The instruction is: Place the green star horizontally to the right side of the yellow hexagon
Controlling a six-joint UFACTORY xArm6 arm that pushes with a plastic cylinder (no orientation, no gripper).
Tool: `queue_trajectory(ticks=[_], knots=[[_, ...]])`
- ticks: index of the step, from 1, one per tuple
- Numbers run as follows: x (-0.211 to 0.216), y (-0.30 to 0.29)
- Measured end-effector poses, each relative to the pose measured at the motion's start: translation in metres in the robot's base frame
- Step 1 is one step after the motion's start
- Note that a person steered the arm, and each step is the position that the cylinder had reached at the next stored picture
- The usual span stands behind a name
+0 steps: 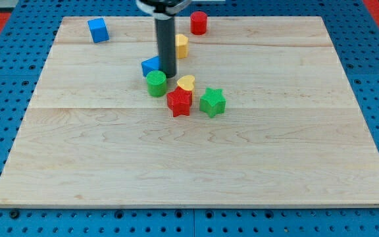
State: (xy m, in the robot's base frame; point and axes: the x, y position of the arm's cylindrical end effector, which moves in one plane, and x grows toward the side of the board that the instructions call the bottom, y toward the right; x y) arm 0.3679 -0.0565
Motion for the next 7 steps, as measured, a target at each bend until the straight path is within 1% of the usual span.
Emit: queue_trajectory(ticks=[1,2,3,4,5,7], knots=[[0.027,-0.019],[0.064,-0.051],[0.107,-0.014],[0.106,0.064],[0.078,0.098],[-0.003,0.107]])
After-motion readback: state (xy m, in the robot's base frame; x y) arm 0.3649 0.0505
